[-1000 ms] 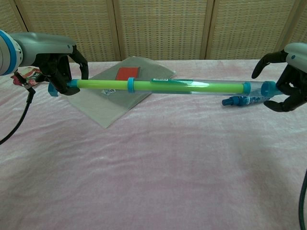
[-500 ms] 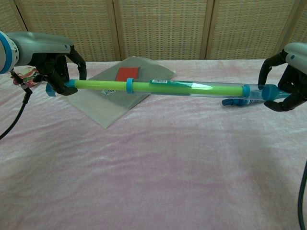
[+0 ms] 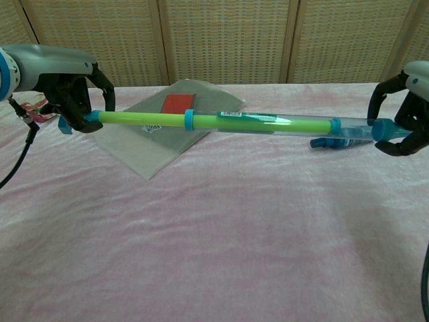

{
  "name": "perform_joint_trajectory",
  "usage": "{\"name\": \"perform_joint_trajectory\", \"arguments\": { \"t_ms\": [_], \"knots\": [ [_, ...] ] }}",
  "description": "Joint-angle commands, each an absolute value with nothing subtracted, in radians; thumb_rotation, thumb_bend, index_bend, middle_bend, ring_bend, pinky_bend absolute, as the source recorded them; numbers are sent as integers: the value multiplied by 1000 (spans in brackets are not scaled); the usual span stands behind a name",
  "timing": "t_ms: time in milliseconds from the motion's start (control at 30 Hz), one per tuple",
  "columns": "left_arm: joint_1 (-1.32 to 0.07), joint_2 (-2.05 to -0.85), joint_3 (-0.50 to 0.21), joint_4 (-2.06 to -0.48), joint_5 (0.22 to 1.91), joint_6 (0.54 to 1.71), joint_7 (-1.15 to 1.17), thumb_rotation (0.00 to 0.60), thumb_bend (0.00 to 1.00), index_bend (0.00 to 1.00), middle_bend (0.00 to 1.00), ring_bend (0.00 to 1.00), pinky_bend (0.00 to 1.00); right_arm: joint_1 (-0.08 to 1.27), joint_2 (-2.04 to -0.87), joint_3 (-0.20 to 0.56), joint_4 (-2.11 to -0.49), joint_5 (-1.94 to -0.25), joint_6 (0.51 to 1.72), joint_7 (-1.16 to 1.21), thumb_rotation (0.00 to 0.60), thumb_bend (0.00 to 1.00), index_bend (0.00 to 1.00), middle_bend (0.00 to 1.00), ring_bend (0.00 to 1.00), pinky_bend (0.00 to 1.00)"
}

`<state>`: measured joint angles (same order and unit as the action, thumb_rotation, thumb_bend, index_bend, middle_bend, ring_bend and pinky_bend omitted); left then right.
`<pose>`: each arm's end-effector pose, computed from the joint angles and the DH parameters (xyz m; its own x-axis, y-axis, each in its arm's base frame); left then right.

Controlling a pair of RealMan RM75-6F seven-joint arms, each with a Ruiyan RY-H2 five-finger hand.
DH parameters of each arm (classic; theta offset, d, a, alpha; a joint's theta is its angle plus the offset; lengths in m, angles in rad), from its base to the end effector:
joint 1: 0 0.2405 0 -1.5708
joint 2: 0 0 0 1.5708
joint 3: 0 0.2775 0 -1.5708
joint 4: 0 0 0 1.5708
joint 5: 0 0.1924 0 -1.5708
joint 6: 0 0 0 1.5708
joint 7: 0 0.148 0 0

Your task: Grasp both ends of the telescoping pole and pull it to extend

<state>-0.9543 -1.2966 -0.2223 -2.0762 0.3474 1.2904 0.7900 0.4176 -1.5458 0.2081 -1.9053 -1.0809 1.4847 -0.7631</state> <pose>-0.1092 0.3383 0.0745 0.4391 0.3825 0.8129 0.8953 -0.1104 -0.4316 -0.1864 -0.2709 0.0625 0.3843 -0.0395 0.9224 -0.9232 -0.0041 0.3844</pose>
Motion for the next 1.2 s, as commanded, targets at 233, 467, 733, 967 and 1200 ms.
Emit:
{"name": "perform_joint_trajectory", "arguments": {
  "t_ms": [233, 467, 733, 967, 1200],
  "knots": [
    [-947, -1283, -201, -2072, 349, 1285, 786, 600, 784, 823, 879, 797, 765, 410, -1530, 215, -1875, -1066, 1480, -737, 600, 479, 675, 1000, 1000, 687],
    [-921, -1257, -165, -2045, 362, 1264, 767, 600, 786, 823, 879, 797, 765, 399, -1484, 234, -1852, -1049, 1474, -700, 600, 479, 675, 1000, 1000, 687],
    [-905, -1225, -157, -2029, 366, 1247, 747, 600, 786, 823, 879, 797, 765, 396, -1465, 243, -1834, -1024, 1462, -678, 600, 479, 675, 1000, 1000, 687],
    [-899, -1206, -149, -2025, 370, 1233, 743, 600, 787, 823, 879, 797, 765, 394, -1456, 248, -1824, -1014, 1462, -668, 600, 479, 675, 1000, 1000, 686],
    [-891, -1205, -134, -1997, 366, 1220, 738, 600, 788, 823, 879, 797, 765, 392, -1440, 258, -1821, -999, 1458, -654, 600, 479, 675, 1000, 1000, 686]
  ]
}}
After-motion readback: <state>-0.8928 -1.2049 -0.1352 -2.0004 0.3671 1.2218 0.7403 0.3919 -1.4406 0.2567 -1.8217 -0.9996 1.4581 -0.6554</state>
